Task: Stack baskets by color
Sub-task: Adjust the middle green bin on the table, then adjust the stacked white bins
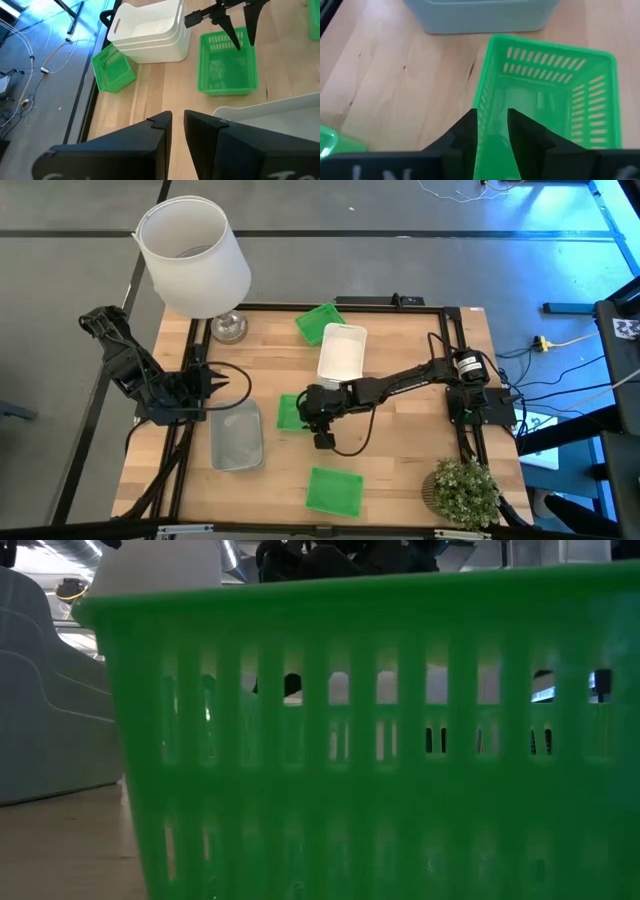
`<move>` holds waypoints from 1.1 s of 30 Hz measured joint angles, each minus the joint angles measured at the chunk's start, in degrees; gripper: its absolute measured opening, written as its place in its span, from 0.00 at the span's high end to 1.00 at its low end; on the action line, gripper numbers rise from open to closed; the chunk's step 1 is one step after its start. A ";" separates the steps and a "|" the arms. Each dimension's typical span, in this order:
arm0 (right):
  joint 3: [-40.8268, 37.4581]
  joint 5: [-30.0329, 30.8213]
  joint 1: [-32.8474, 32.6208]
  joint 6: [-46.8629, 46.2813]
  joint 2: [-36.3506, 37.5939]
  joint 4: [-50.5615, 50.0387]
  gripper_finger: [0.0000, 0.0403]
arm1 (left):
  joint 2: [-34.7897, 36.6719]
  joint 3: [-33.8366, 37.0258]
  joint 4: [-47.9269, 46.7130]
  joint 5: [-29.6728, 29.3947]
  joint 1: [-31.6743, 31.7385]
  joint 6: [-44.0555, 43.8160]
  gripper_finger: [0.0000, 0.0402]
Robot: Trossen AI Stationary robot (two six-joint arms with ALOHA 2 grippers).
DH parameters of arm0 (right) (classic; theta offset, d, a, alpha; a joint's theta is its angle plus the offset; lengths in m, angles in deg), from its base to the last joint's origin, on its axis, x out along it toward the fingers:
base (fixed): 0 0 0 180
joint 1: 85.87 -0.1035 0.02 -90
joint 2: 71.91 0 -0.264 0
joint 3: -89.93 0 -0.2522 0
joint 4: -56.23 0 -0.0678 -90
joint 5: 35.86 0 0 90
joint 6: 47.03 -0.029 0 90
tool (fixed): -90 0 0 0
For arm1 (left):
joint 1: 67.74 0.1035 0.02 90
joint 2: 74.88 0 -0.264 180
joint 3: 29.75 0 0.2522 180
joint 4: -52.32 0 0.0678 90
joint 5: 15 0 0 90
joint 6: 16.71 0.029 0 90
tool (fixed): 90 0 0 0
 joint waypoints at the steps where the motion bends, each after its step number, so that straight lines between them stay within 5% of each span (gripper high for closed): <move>1: 0.60 0.00 0.00 -0.01 -0.02 -0.07 0.73 | 0.00 0.00 0.00 0.00 -0.01 0.00 0.90; 6: 5.75 1.68 0.09 -0.09 -0.02 0.22 0.73 | 0.00 0.00 0.00 -0.02 -0.01 0.00 0.89; 14: 11.81 26.62 1.95 -9.55 0.02 -7.81 0.74 | 0.00 0.00 0.00 0.00 -0.01 0.00 0.89; 19: 9.69 25.80 5.17 -21.17 0.01 -10.27 0.84 | 0.00 0.00 0.00 0.00 0.00 0.00 0.90; 24: 8.53 25.72 7.24 -22.75 -0.02 -11.80 0.98 | 0.01 0.00 0.00 0.00 -0.01 0.06 0.89; 33: 8.34 25.59 8.02 -30.40 0.00 -22.84 0.99 | 0.00 0.00 0.00 0.00 -0.01 -1.44 0.90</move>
